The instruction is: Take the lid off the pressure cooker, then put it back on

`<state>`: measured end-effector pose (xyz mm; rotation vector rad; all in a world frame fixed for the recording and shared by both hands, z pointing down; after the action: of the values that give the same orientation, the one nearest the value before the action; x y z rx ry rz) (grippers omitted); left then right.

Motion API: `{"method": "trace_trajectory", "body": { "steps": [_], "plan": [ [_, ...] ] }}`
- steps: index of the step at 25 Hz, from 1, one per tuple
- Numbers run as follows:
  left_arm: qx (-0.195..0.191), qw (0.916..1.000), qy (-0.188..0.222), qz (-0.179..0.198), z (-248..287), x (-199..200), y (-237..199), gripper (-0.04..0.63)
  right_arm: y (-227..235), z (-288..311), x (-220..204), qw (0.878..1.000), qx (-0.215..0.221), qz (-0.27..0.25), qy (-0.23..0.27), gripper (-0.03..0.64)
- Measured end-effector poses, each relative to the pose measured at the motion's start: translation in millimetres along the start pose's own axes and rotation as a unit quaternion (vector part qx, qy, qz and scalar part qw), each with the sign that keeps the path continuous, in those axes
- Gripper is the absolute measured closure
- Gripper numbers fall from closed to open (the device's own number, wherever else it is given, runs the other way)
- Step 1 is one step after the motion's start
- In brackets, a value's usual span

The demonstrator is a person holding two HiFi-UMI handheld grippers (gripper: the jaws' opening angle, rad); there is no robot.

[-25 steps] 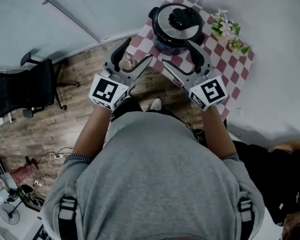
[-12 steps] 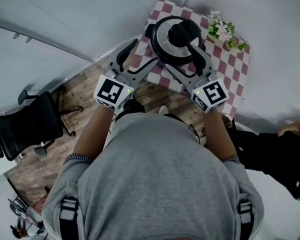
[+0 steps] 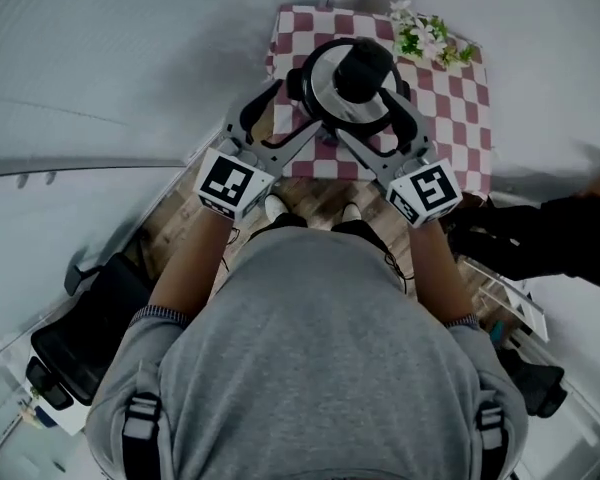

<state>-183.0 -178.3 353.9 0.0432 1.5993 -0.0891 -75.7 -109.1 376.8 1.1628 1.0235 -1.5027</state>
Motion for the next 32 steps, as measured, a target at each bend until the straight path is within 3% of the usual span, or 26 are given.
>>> {"method": "trace_trajectory", "body": {
  "steps": [5,12,19,26,29,32],
  "plan": [
    [-0.048,0.9988,-0.007,-0.004,11,-7,-11,0.256,2,-2,-8,0.999,-0.048,0.012,-0.012,0.225],
    [-0.081,0.9967,-0.011,-0.001,40,-7,-21,0.256,29,-2,-8,0.997,-0.081,0.010,-0.011,0.227],
    [-0.095,0.9939,-0.056,0.009,79,-17,-25,0.256,68,3,-13,0.997,-0.075,0.008,-0.009,0.229],
    [-0.105,0.9917,-0.070,0.026,118,-19,-27,0.256,97,13,-22,0.999,-0.042,0.007,-0.023,0.235],
    [-0.130,0.9860,-0.096,0.039,130,-26,-27,0.256,105,18,-25,0.999,-0.034,0.012,-0.041,0.238],
    [-0.181,0.9728,-0.133,0.057,139,-40,-26,0.256,107,22,-32,0.998,-0.031,0.012,-0.060,0.242]
  ]
}}
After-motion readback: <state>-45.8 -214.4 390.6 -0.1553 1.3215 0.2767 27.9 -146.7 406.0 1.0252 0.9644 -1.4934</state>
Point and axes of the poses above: the fingertips, and each gripper's own axes: z forward along the fingers, y to its right, x out of its top, the point moved 3 cm from there along -z, backward along the fingers, and after that the axes turned 8 degrees about -x, right-handed, at the moved point
